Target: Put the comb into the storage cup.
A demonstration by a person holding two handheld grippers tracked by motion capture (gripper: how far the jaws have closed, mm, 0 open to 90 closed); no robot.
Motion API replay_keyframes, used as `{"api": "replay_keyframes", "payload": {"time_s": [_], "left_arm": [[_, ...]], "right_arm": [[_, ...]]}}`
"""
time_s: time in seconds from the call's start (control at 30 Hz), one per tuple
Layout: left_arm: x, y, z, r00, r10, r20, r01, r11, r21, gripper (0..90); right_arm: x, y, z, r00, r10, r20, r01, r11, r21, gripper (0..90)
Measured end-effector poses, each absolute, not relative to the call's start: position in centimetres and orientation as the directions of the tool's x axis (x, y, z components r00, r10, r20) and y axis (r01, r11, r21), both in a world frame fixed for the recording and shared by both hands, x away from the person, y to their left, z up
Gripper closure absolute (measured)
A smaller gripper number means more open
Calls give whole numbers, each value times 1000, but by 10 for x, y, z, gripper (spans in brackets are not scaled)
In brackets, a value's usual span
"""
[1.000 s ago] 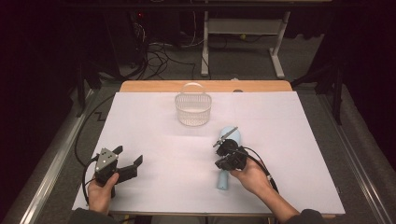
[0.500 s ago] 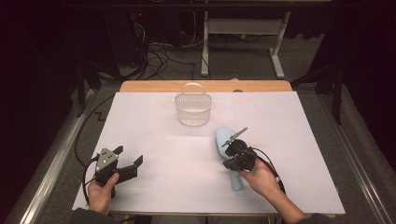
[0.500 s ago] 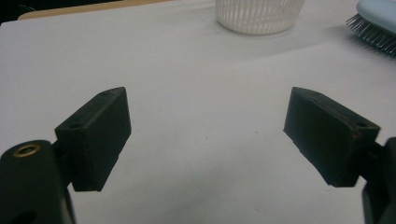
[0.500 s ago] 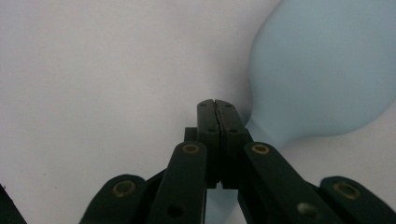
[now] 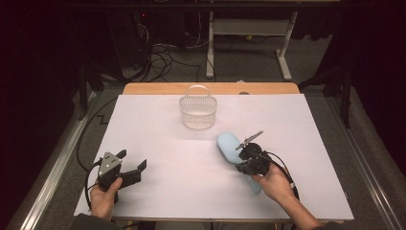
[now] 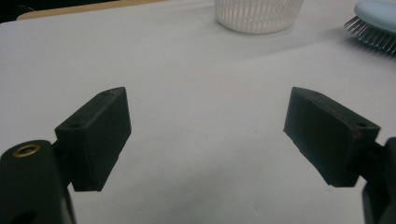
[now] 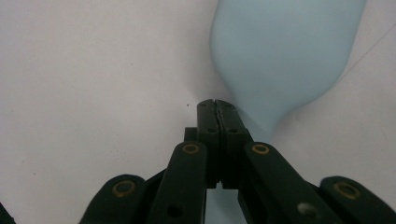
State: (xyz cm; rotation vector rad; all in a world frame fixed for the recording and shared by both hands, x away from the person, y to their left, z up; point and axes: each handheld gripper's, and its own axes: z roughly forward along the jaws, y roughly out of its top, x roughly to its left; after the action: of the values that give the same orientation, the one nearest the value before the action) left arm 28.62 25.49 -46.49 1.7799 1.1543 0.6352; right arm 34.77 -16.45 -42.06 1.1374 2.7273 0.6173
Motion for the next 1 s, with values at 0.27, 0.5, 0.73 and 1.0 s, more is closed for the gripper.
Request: {"api": "replay_keyframes", "payload": {"time_s": [0.27,0.5,0.73,1.0], "left_arm": [[286,255,-465,436,899,-49,440,-166,883,158],[286,254,-465,440,897,-46,438,-169,883,158],[286,253,-465,442,896,-45,435,-170,884,158],[286,253,-465,444,895,-44,433,-172,885,158]], "right_arm": [[348,-175,-420,-695,718,30,660,621,422,900],[348,-182,-418,-679,733,25,671,607,427,898],[348,-188,-414,-671,740,51,674,580,459,846],[350,-190,-408,-660,750,38,674,570,470,643]]}}
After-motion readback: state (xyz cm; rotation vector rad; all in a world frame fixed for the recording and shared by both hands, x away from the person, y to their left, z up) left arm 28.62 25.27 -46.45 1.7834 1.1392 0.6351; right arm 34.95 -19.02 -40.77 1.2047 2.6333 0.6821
